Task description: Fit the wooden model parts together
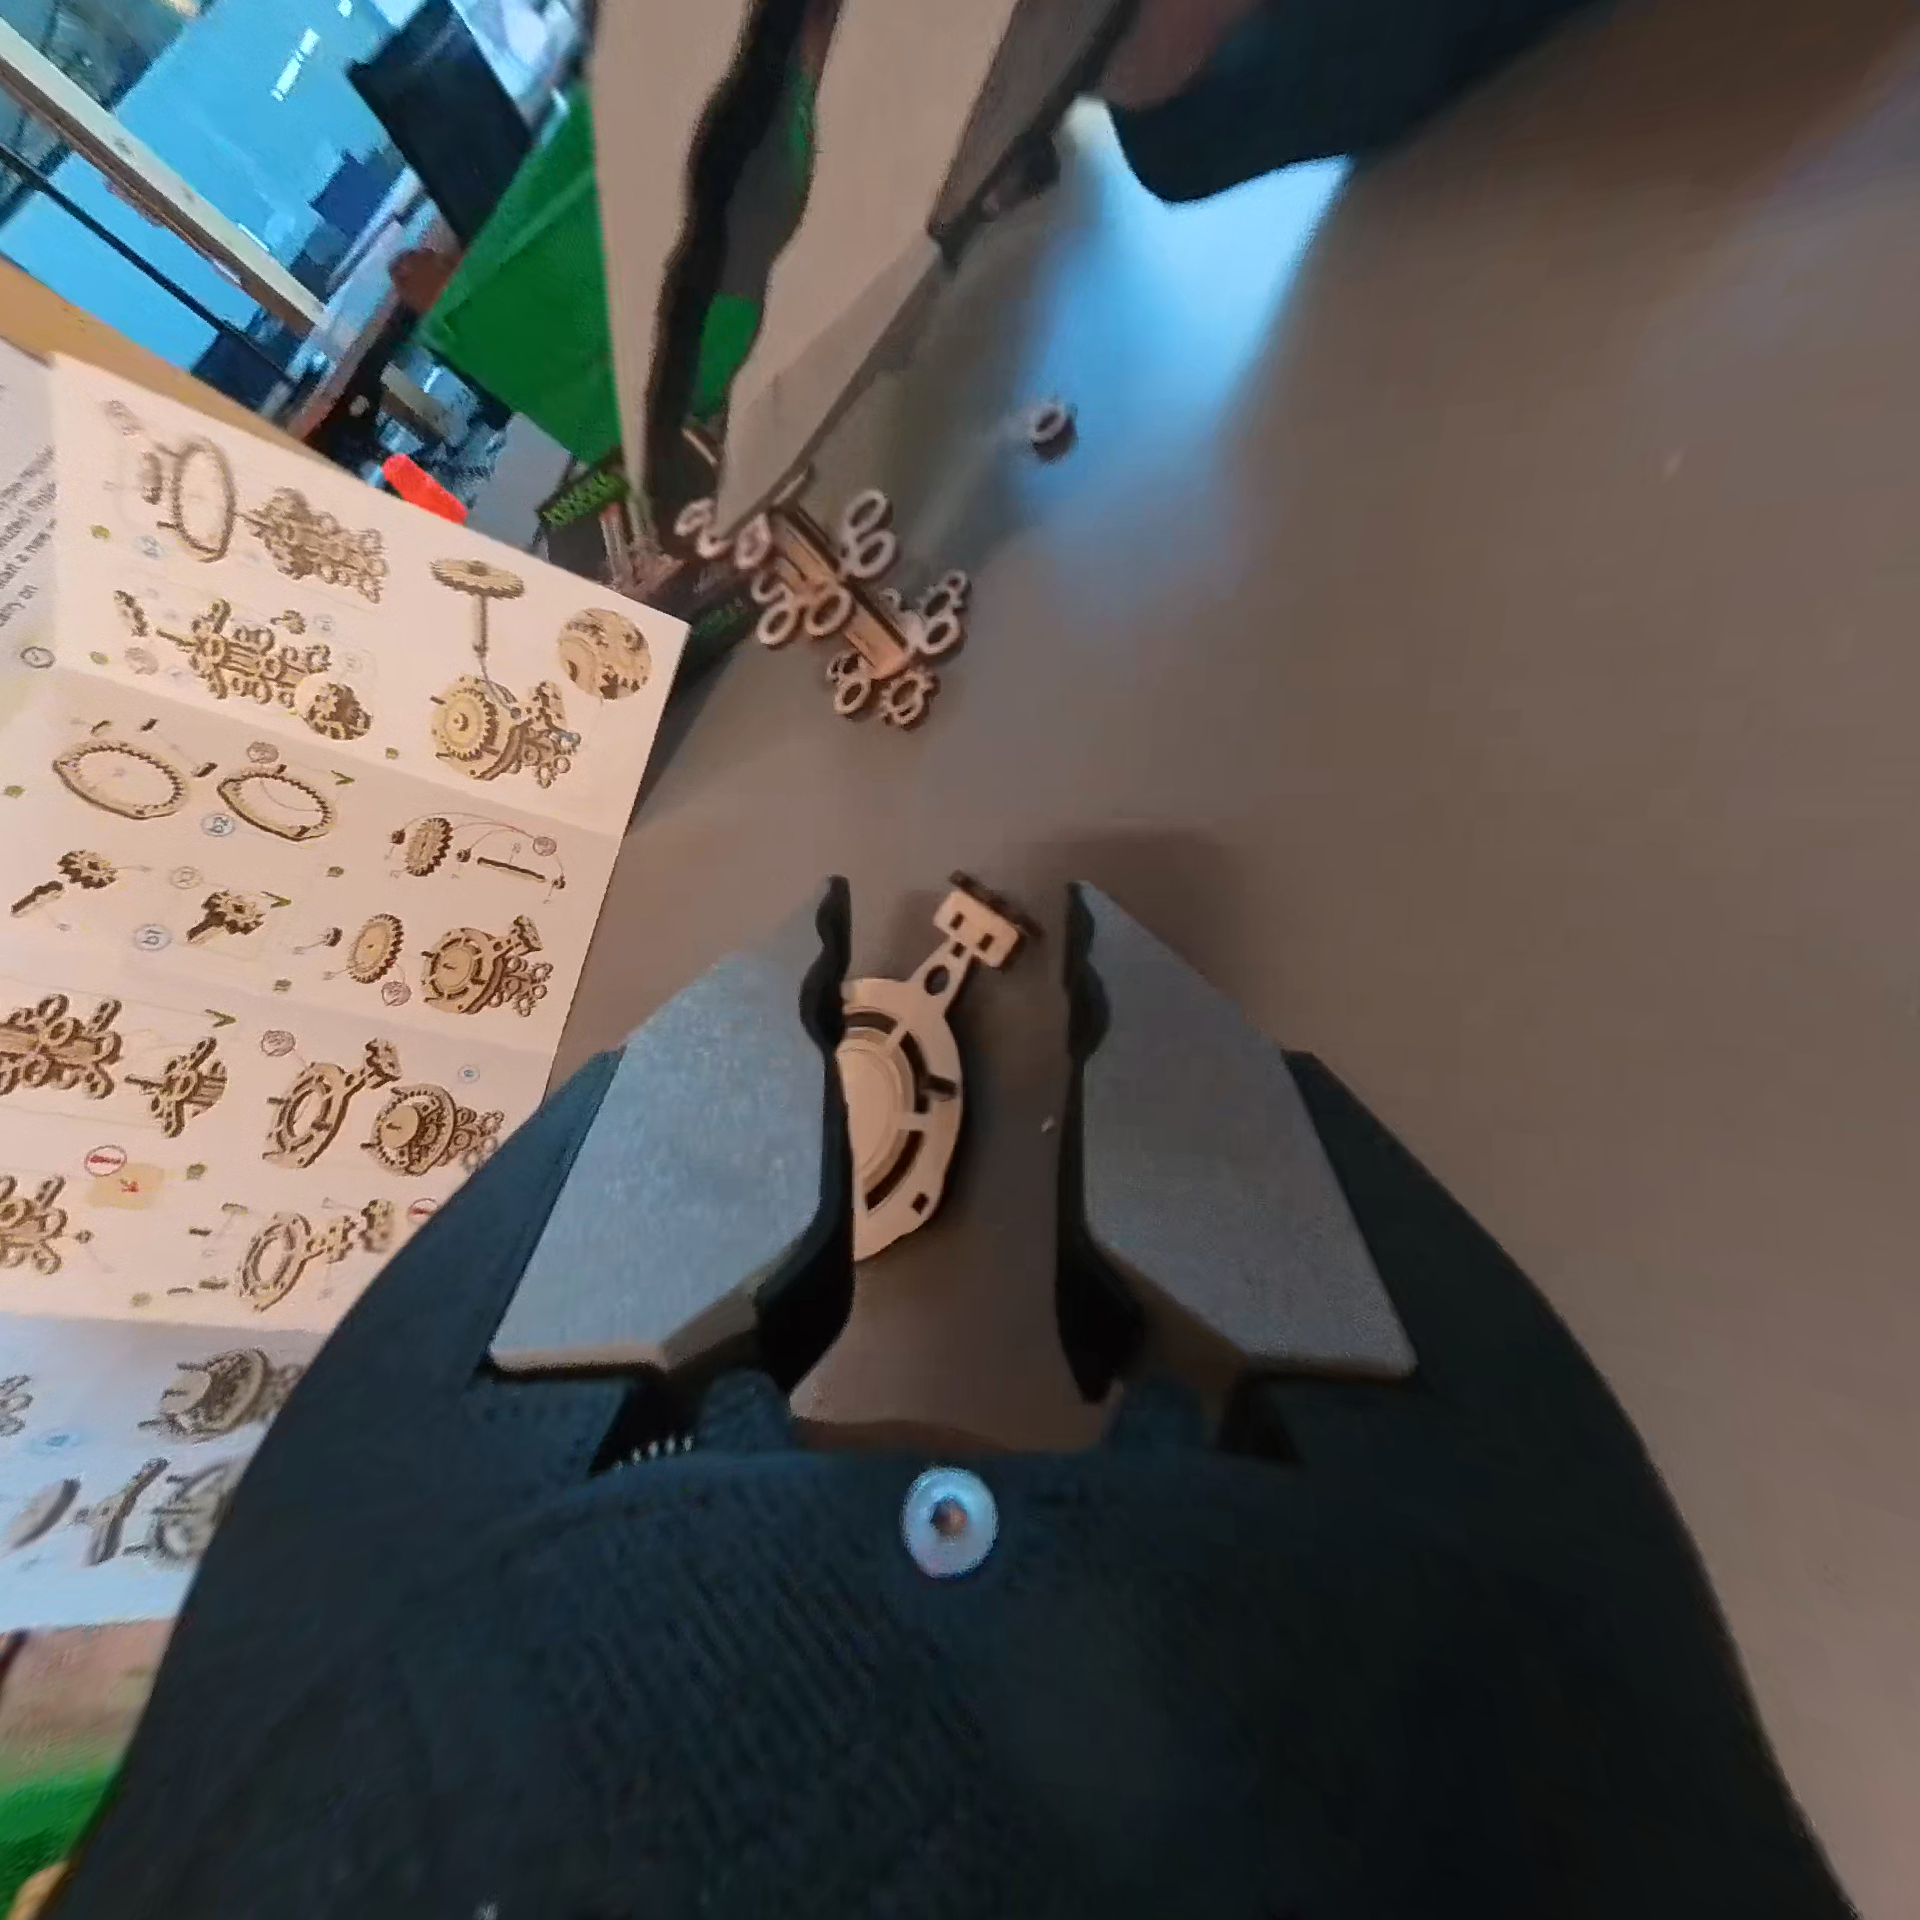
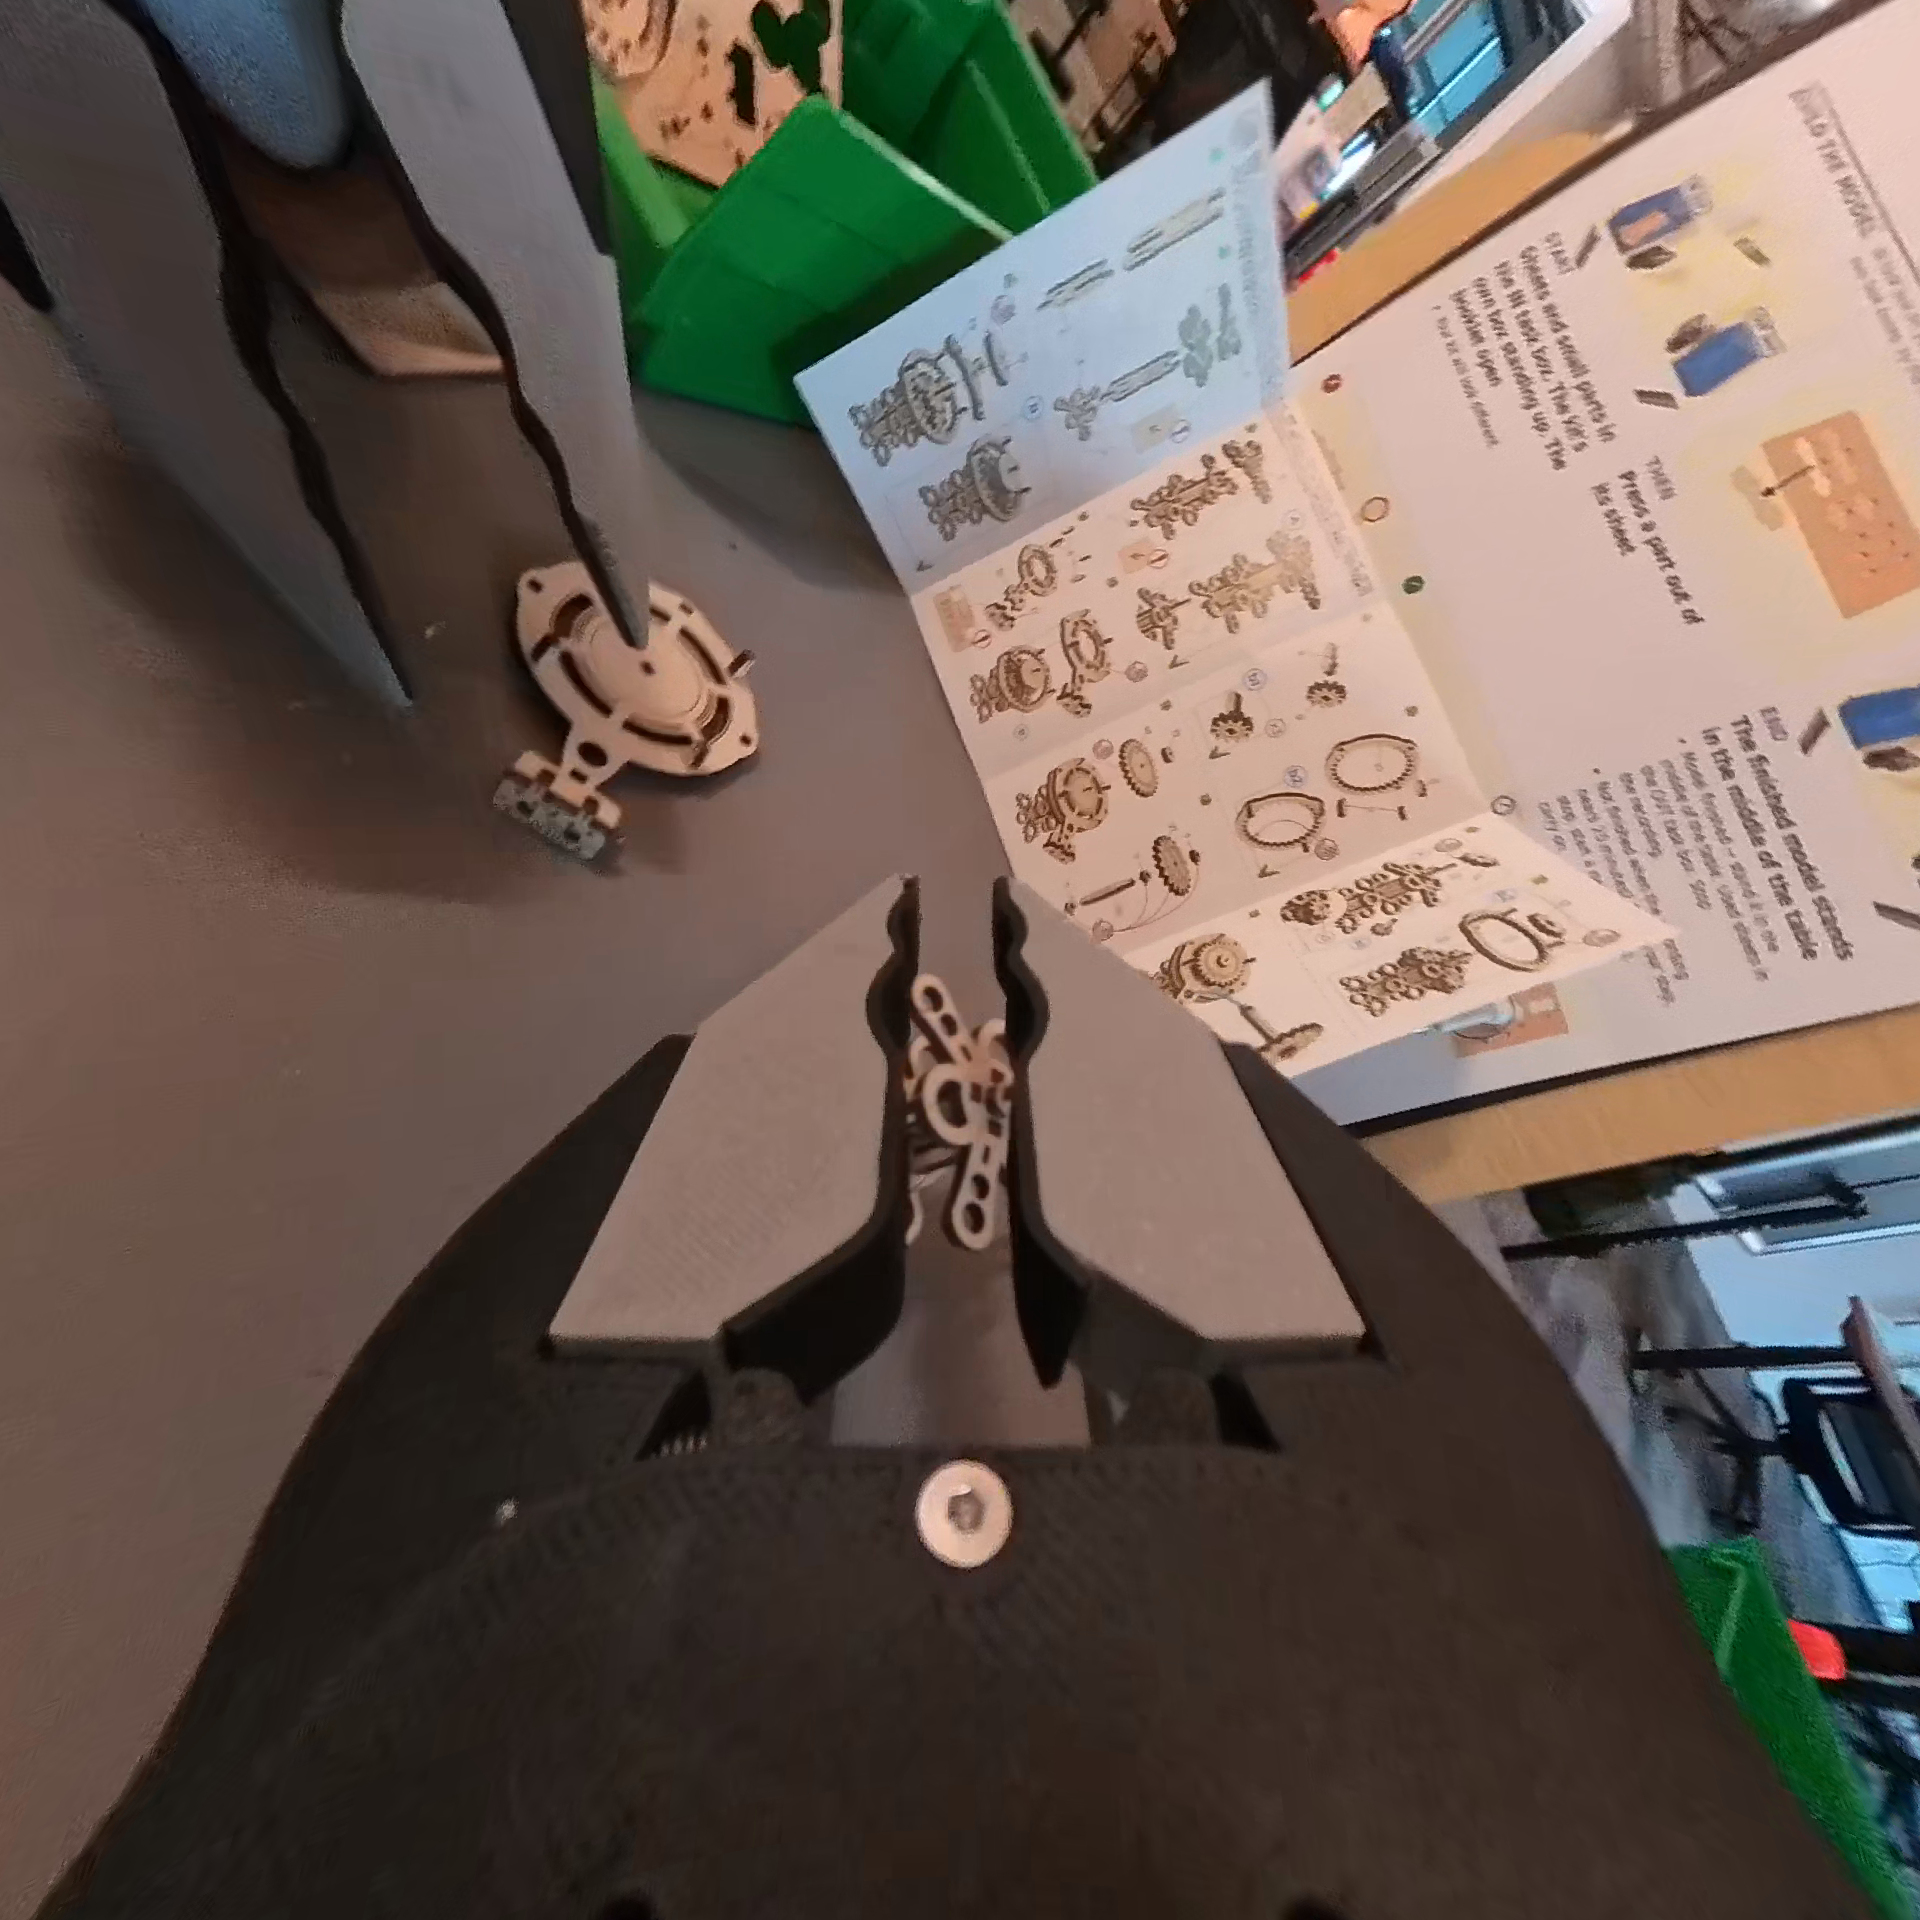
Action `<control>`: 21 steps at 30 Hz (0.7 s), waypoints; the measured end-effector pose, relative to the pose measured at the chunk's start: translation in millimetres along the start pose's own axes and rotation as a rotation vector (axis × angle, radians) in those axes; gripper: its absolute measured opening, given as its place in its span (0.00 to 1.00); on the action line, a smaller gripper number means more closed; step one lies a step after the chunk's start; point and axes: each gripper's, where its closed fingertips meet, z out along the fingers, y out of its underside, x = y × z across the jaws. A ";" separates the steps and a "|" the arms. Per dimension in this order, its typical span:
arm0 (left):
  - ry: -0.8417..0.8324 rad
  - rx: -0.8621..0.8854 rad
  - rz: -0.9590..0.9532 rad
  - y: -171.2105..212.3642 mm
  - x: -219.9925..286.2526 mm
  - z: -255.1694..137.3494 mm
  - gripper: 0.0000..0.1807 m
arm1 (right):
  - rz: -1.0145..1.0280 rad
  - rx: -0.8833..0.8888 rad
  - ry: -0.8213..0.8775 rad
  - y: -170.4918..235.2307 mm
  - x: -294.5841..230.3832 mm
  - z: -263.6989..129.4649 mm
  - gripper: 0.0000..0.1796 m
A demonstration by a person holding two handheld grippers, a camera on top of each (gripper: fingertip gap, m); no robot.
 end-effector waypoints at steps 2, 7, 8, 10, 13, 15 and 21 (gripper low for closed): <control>-0.028 0.042 -0.064 -3.3 -12.2 -7.4 0.19 | 0.063 0.031 0.015 -3.1 9.6 -4.7 0.05; -0.110 0.085 -0.196 -1.1 -39.7 -20.3 0.18 | 0.266 0.109 0.033 -3.5 38.2 -18.7 0.05; -0.118 0.081 -0.214 0.6 -42.5 -20.6 0.18 | 0.309 0.120 0.038 -1.3 44.3 -21.4 0.06; -0.131 0.074 -0.238 3.0 -46.2 -20.8 0.18 | 0.388 0.144 0.049 3.2 56.2 -26.8 0.07; -0.181 0.074 -0.256 5.1 -55.2 -22.8 0.18 | 0.471 0.176 0.056 8.8 69.1 -33.8 0.11; -0.210 0.092 -0.278 4.1 -61.6 -25.6 0.18 | 0.509 0.178 0.056 13.5 73.9 -35.3 0.16; -0.285 0.190 -0.266 -9.8 -74.8 -37.2 0.20 | 0.585 0.156 0.034 24.9 77.5 -32.3 0.37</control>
